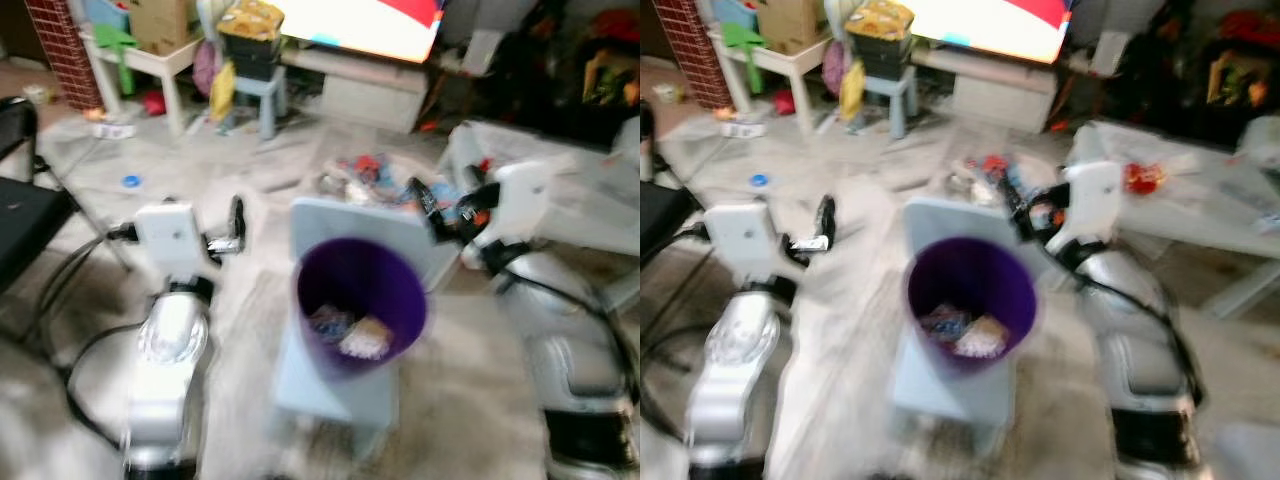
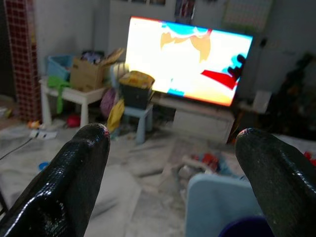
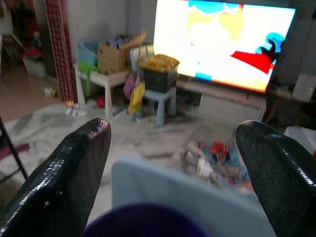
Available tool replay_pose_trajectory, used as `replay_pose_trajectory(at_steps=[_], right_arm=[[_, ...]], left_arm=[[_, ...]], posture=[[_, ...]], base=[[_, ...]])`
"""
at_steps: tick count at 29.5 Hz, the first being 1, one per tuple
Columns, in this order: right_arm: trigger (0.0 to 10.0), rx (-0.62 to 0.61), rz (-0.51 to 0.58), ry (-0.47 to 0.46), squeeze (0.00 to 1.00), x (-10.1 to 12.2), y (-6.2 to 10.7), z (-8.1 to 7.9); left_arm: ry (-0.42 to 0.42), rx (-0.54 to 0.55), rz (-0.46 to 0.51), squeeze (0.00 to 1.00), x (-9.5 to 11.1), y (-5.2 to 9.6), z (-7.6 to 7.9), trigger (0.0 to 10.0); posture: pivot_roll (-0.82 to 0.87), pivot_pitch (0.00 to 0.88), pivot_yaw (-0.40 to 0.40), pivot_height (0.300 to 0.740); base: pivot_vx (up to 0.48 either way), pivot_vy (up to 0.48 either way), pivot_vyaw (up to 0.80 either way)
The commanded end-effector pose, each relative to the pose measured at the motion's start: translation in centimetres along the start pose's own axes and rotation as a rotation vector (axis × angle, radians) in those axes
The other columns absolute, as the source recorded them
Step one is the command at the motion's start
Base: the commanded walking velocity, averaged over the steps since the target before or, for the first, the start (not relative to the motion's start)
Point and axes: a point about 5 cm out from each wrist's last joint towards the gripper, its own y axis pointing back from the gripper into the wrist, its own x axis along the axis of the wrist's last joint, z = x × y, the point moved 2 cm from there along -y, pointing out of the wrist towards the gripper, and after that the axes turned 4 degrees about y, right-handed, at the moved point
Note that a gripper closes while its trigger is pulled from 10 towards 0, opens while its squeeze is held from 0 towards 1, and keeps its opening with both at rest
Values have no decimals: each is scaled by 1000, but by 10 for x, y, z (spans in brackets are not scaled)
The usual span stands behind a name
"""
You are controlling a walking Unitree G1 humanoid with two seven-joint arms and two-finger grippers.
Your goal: Picking trash to rubbish bin
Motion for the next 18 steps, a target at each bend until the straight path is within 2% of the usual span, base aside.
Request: replay_pose_trajectory(at_steps=[1,7,9,18], right_arm=[[10000,-7,31,21,0,10,-2,2],[10000,-6,32,22,0,10,-2,2],[10000,-6,33,22,0,10,-3,3],[10000,-8,38,25,0,11,-4,3]], left_arm=[[-7,7,-1,0,0,0,-1,10000],[-7,11,-1,0,0,0,-1,10000],[-32,8,7,0,1,0,-1,10000],[6,-1,14,0,2,-1,-1,10000]], posture=[[31,105,-121,740],[31,105,-121,740],[31,101,-121,740],[27,97,-121,740]], base=[[0,480,0],[0,435,0],[0,0,0],[0,0,0]])
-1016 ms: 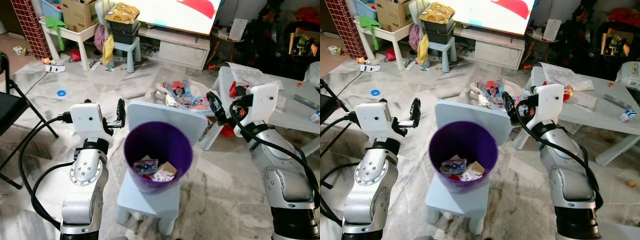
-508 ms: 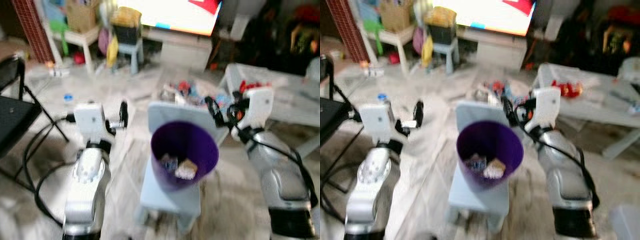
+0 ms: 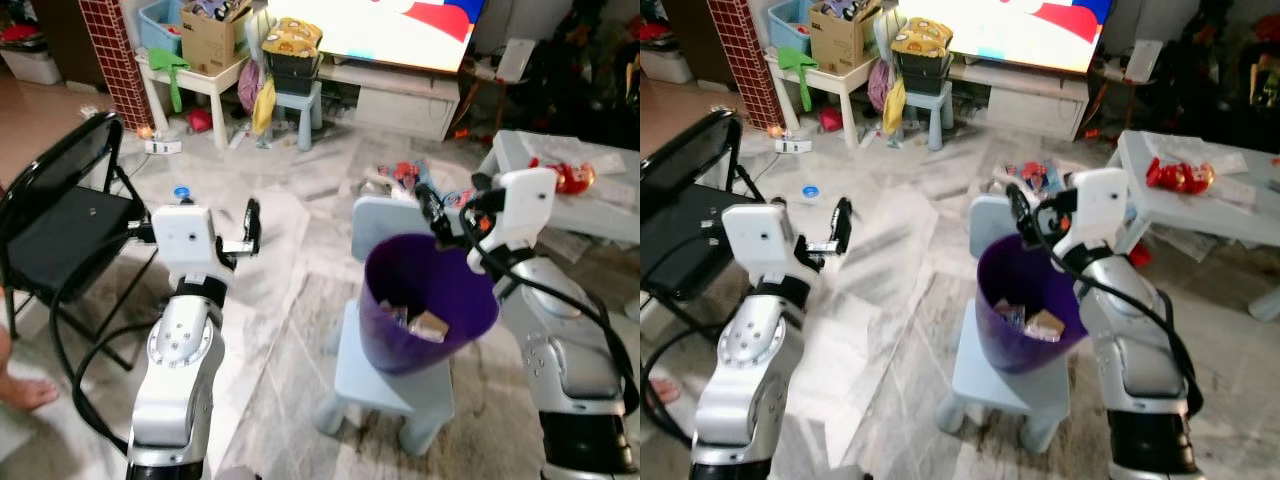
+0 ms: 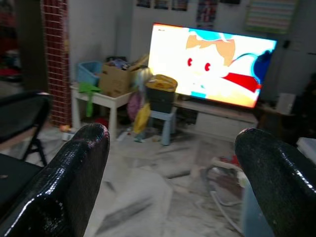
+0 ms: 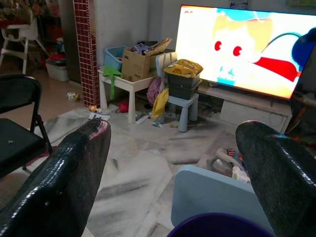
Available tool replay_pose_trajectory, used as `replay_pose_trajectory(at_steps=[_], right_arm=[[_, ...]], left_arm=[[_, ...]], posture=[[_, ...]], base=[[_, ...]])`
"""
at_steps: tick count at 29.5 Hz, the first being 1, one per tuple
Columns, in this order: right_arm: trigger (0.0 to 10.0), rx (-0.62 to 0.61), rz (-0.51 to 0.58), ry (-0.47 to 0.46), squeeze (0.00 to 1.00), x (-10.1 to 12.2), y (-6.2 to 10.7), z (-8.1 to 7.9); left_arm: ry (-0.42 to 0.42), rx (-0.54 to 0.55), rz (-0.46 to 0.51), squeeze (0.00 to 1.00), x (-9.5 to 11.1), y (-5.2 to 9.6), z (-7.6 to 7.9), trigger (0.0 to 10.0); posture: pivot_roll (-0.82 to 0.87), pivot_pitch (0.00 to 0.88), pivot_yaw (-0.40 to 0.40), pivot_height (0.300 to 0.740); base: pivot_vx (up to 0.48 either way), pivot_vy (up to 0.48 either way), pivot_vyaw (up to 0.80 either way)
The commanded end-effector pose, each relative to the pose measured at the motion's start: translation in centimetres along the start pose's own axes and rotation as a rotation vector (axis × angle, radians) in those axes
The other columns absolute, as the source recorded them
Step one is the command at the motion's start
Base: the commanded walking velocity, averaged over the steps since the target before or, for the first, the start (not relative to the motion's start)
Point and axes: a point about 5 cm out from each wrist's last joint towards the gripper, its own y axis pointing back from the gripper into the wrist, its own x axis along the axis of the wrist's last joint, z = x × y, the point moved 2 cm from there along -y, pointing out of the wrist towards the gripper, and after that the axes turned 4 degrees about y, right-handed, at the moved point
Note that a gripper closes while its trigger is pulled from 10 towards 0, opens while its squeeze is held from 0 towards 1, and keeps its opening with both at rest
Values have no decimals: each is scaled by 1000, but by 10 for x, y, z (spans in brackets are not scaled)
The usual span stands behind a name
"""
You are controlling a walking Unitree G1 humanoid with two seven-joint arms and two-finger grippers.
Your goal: Picking trash to rubbish bin
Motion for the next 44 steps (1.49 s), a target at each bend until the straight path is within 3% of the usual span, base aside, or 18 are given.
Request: replay_pose_trajectory(at_steps=[1,8,27,44], right_arm=[[10000,-26,6,19,0,3,2,8],[10000,-30,2,18,0,3,2,9],[10000,-33,-3,19,0,1,1,11],[10000,-31,2,16,0,1,-1,10]], left_arm=[[24,-12,-3,0,-1,-1,6,10000],[75,17,-18,0,-4,-1,3,10000],[87,0,-27,0,-5,-4,10,10000],[89,2,-34,0,-7,-5,10,10000]], posture=[[27,97,-121,740],[26,95,-122,740],[24,85,-122,740],[27,82,-120,740]], base=[[0,0,0],[0,0,-80],[0,0,-776],[-98,0,0]])
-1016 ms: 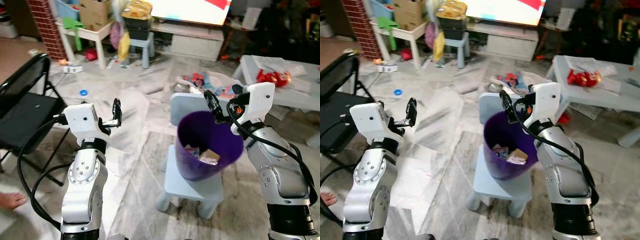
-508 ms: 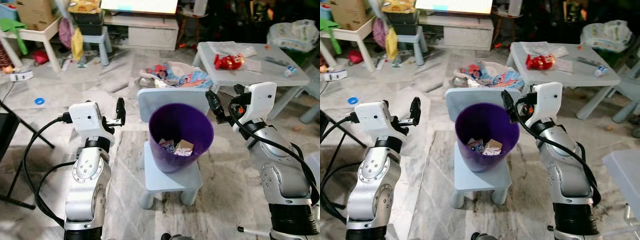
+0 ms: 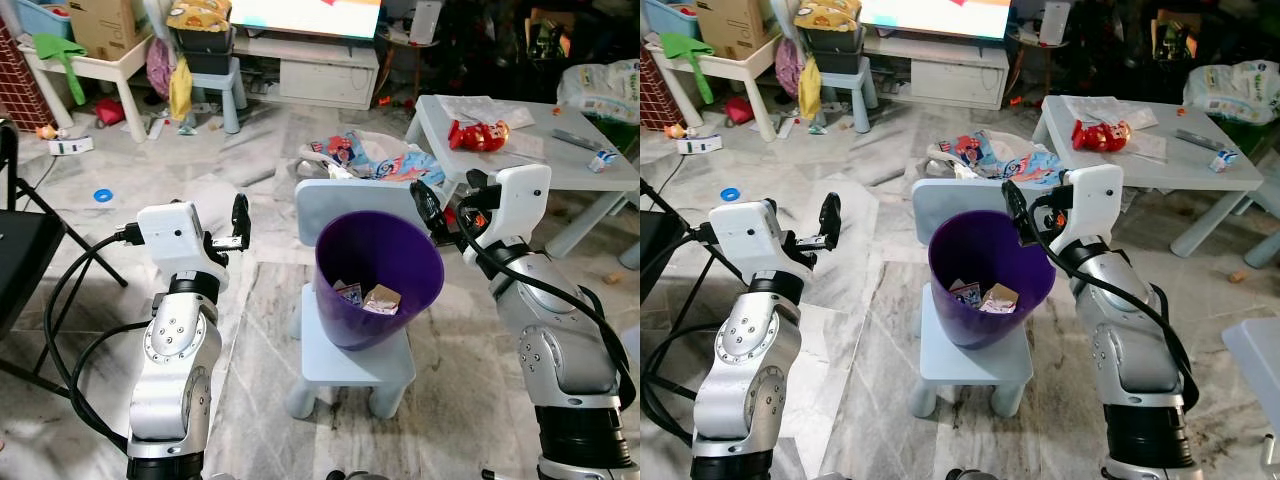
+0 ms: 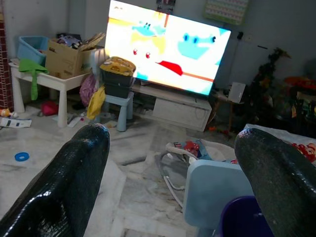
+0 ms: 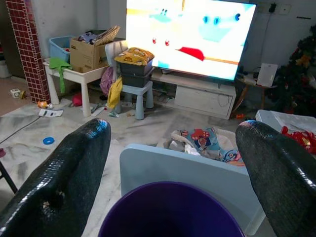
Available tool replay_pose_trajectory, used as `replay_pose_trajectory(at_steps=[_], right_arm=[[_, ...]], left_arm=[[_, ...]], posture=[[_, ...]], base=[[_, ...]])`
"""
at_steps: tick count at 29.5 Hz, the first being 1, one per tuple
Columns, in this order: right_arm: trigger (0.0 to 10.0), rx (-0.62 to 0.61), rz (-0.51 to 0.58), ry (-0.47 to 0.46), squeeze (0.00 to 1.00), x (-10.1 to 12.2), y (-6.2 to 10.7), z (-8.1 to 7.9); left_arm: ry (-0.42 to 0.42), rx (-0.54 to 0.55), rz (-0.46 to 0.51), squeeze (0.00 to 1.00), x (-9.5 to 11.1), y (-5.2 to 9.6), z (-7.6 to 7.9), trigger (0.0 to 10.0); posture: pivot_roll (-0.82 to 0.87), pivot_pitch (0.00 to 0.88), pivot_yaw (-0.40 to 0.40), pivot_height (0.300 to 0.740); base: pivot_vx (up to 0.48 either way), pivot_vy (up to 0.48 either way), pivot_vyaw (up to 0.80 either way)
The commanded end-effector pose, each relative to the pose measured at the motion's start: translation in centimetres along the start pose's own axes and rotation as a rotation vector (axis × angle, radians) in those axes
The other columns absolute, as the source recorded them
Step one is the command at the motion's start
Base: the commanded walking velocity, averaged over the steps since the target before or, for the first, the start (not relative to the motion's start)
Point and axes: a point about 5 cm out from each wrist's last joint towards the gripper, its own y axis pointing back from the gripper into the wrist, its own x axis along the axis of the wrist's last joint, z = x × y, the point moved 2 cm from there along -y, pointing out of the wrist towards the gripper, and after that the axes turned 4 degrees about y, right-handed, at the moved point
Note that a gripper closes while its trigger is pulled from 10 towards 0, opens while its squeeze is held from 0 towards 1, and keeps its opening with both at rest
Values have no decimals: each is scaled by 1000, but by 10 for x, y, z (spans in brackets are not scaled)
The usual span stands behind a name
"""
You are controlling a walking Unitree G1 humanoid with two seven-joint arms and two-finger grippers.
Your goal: Picking trash to rubbish bin
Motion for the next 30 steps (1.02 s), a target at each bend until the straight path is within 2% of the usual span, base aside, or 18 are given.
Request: replay_pose_trajectory(at_steps=[1,30], right_arm=[[10000,-13,8,11,0,3,0,4],[10000,-20,8,17,0,2,0,6]], left_arm=[[7,-8,-19,0,-3,-1,3,10000],[8,-7,-13,0,-3,-3,3,10000]], posture=[[27,82,-120,740],[22,77,-119,740]], base=[[-304,0,0],[-294,0,0]])
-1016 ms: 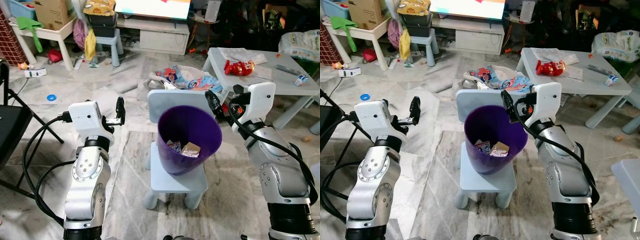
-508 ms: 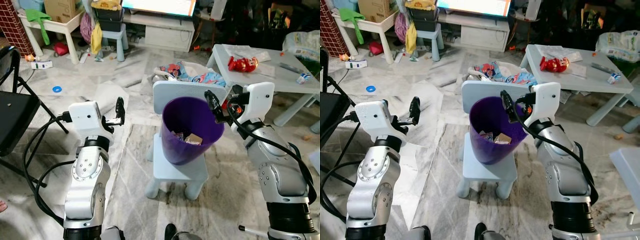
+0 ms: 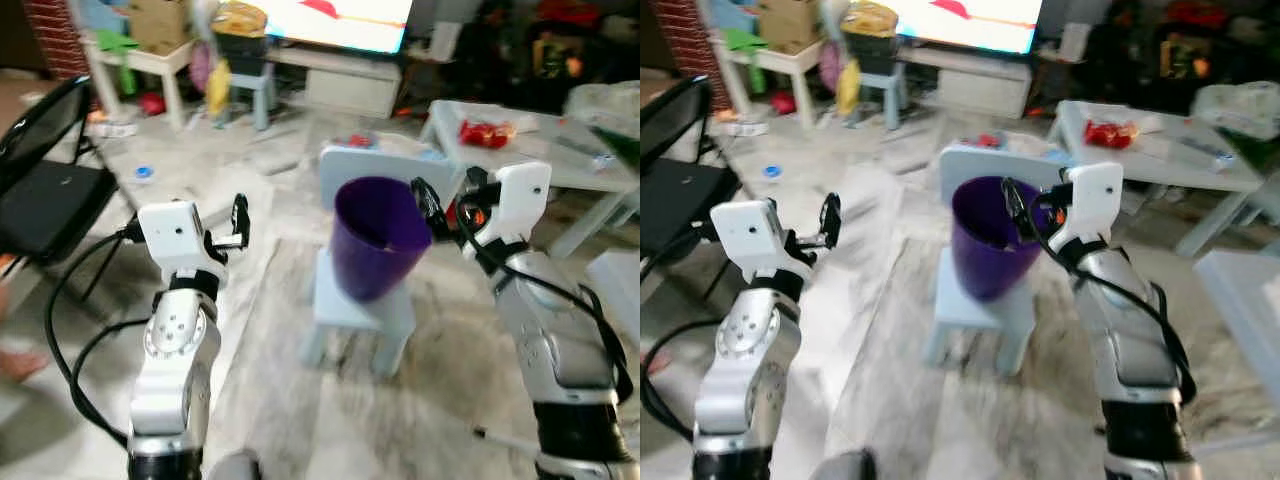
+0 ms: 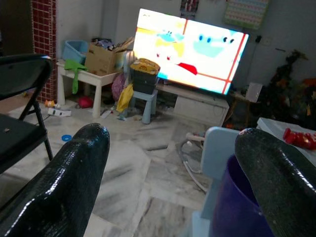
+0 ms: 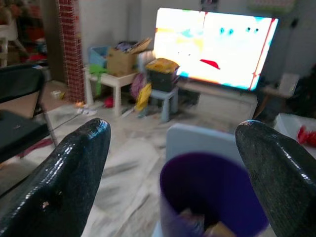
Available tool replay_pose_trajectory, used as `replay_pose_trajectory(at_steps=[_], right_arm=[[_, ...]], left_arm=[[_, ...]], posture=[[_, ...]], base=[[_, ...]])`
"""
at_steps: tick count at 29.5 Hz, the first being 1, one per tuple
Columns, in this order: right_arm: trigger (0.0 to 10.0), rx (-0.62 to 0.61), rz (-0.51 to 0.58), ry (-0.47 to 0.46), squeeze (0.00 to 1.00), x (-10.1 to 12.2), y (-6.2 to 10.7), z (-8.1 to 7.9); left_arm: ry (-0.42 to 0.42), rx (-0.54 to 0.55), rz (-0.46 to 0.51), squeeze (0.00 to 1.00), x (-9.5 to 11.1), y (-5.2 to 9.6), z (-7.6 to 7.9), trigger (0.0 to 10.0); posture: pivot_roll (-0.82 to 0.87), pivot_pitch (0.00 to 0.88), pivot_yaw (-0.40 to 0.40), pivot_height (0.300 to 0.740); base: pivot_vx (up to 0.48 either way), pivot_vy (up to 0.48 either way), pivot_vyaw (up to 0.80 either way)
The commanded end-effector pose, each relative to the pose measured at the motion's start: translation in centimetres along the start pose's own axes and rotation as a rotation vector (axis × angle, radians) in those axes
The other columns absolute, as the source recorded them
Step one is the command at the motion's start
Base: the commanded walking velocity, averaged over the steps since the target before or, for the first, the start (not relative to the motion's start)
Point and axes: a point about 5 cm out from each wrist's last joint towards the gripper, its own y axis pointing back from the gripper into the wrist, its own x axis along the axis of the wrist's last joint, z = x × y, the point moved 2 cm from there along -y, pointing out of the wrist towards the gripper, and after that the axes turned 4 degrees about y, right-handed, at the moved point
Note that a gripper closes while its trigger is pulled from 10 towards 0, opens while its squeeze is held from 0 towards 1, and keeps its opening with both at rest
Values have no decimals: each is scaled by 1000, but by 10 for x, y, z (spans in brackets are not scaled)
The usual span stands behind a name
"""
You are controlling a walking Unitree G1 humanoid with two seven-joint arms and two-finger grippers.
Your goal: Picking trash to rubbish bin
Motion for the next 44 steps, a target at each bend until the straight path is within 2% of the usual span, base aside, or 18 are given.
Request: replay_pose_trajectory(at_steps=[1,18,27,36,44], right_arm=[[10000,-25,-2,15,0,0,3,8],[10000,-27,-1,16,0,0,3,9],[10000,-69,4,-7,0,-2,4,15],[10000,-111,-118,-101,0,-47,24,10],[10000,-145,-161,-68,0,-66,42,17]], left_arm=[[8,-24,10,0,3,-2,7,10000],[8,-26,8,0,1,-2,8,10000],[-15,-28,-2,0,-4,1,5,10000],[-95,-13,-44,0,-24,6,-14,10000],[-143,-49,-58,0,-46,15,-14,10000]], posture=[[20,76,-118,740],[20,76,-118,740],[24,67,-117,740],[48,0,-77,740],[42,0,-71,740]], base=[[-292,0,0],[-293,0,0],[-278,0,0],[-28,0,0],[0,0,0]])
